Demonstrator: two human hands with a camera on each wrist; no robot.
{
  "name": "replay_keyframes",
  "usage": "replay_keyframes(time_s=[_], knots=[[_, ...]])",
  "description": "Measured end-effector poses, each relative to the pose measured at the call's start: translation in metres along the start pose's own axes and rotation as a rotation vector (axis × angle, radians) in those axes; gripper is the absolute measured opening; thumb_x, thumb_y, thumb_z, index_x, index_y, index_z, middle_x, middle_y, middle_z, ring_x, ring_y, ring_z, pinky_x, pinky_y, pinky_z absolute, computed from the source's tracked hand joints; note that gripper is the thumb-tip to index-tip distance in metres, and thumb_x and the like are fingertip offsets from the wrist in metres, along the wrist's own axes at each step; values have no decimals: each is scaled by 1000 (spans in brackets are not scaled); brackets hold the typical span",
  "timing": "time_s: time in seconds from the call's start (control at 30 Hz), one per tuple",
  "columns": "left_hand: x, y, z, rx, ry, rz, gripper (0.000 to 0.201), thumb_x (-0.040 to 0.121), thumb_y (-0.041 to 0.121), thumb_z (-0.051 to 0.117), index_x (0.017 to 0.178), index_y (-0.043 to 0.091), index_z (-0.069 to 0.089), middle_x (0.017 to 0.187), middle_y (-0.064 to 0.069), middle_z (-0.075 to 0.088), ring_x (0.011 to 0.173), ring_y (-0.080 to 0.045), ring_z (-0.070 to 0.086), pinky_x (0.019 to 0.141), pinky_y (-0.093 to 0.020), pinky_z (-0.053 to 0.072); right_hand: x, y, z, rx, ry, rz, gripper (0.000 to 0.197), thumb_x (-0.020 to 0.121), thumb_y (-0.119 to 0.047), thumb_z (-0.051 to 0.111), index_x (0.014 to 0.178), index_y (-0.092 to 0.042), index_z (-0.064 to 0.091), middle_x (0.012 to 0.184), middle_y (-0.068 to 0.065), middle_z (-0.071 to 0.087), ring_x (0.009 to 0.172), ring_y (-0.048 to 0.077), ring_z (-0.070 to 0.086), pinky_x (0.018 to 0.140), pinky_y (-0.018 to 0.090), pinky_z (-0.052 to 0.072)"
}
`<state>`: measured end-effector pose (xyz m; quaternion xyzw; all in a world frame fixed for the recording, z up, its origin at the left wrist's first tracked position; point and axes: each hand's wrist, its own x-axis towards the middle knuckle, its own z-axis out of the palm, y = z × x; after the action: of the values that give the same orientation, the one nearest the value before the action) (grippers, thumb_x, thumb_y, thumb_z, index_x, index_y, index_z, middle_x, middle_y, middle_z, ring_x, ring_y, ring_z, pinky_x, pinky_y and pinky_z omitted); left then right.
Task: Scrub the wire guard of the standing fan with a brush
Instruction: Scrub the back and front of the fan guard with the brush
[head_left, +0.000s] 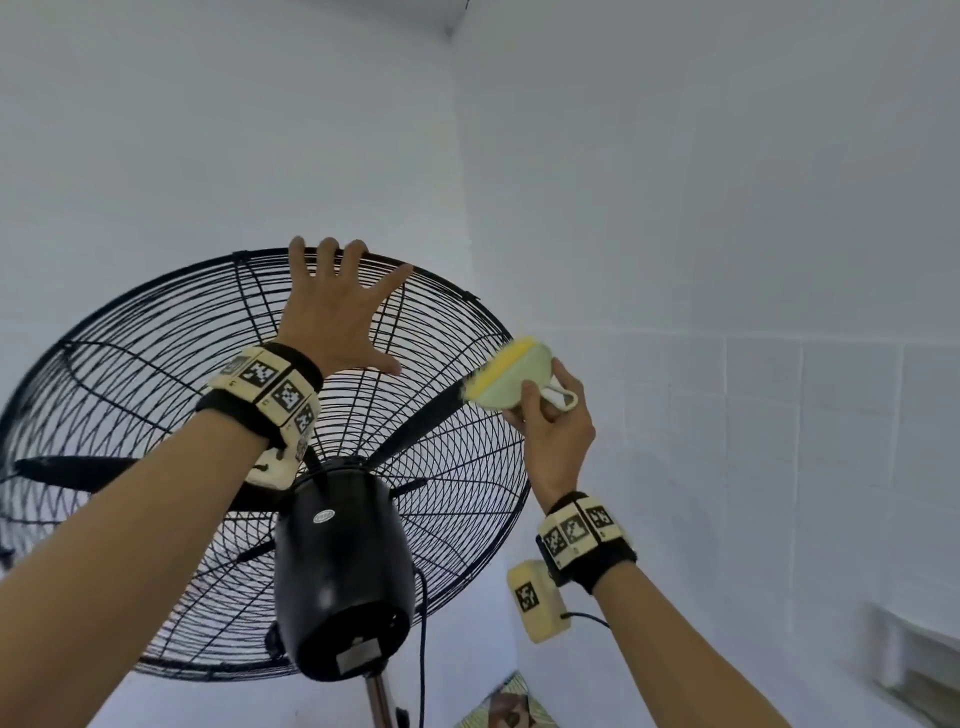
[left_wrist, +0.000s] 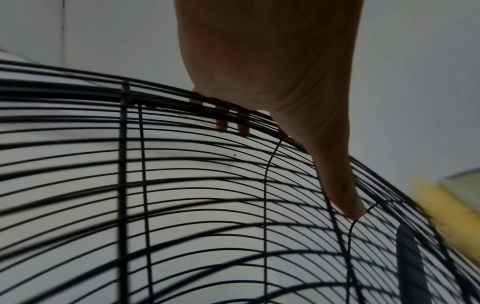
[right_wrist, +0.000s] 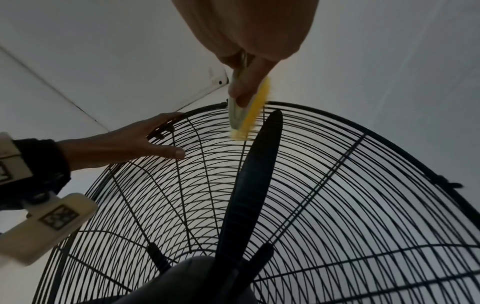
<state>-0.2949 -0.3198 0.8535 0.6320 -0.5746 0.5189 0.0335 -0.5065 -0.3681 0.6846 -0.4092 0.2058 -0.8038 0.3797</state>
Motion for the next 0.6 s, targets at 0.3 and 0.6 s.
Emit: replay_keyframes(time_s=[0.3,0.6], knots=[[-2,5,-1,-38,42,10,128,57,101,56,163,45,11,162,-18,26,146,-45,24,121,-70,12,3,-4,-4,97,136,-1,51,94,-8,73,142,-15,60,121,4,72,97,20,75,75,36,64],[-3,1,-2,-52,24,0,127,56,101,57,162,46,13,161,-17,26,147,-45,24,121,-70,11,-24,5,-5,83,52,21,51,93,-7,74,141,-14,61,114,1,75,91,19,76,79,35,64]])
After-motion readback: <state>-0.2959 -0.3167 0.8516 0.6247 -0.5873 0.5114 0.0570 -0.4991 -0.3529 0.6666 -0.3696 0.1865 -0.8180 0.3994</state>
